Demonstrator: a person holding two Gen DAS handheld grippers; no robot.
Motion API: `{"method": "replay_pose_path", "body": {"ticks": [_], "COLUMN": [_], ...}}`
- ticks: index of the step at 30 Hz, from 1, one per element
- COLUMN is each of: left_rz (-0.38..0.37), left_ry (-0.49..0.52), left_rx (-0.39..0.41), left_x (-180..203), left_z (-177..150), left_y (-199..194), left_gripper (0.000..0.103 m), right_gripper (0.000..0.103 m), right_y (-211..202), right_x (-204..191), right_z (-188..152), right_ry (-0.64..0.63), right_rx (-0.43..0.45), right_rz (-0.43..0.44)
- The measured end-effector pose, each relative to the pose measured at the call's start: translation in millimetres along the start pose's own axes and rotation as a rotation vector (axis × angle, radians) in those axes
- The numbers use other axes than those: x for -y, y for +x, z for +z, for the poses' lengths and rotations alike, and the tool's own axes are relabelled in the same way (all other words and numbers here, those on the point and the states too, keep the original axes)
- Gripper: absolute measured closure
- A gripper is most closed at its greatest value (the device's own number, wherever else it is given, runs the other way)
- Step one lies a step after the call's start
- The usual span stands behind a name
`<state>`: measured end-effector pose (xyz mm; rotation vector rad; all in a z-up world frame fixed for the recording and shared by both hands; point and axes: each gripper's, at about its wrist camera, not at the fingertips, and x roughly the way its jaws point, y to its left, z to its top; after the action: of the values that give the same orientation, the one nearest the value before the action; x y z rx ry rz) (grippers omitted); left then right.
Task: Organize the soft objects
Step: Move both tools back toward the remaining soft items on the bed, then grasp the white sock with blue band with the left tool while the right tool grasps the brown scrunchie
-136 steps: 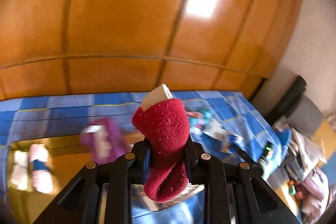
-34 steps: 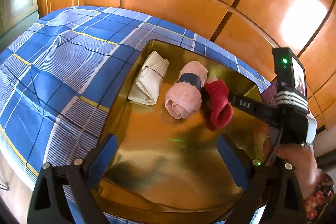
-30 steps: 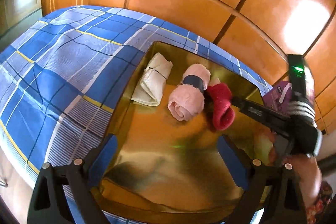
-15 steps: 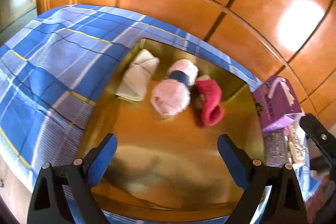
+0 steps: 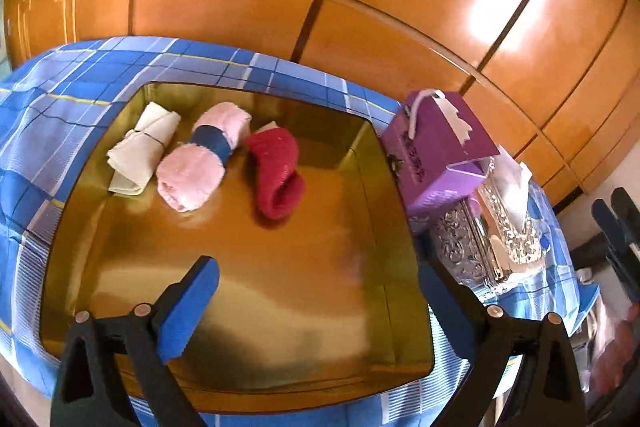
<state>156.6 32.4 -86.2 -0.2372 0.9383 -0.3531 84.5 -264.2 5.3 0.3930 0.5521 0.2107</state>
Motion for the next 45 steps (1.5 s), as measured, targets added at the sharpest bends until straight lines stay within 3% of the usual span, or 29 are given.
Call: {"method": "replay_pose_path", "body": {"ticks": [9,14,18,25,31,35,45], "left_rz": [0.106,0.12,0.064,-0.031,-0.104,-0.108,-0.098], "left_ry": [-0.028,-0.075,-0.058,0.138,0.203,0.243,0.289], "left_rx": [0.005,0.004,-0.03,-0.029,-0.034,-0.045,-0.049], "left_x": [-13,-28,-20,34,67,87,108], "left_z": [-5,-8,-15,-27,-29,-31,-39], "left_y": [-1,-2,4,2,2,2,-3], "left_gripper": [0.002,0.002,0.002,0.002,0.002,0.002,0.002], "right_gripper": [0.062,0.062,0.062,0.061,0.058,0.057,0.056], "right_y": [-2,-17,-29,-36,-20,16,91], "right_x": [24,60,108,174,202,203,210], "right_z": [-12,3,13,-3,-26,-24,-30], "right_ry": [0.035,0.085,0.178,0.232,0.255,0.199,0.149], "right_rx": [-0.005,0.044,0.037,-0.047,-0.146,-0.219,-0.366], "right_rz": [-0.074,-0.215,-0.32,-0.483,-0.469,-0.427,-0.427]}}
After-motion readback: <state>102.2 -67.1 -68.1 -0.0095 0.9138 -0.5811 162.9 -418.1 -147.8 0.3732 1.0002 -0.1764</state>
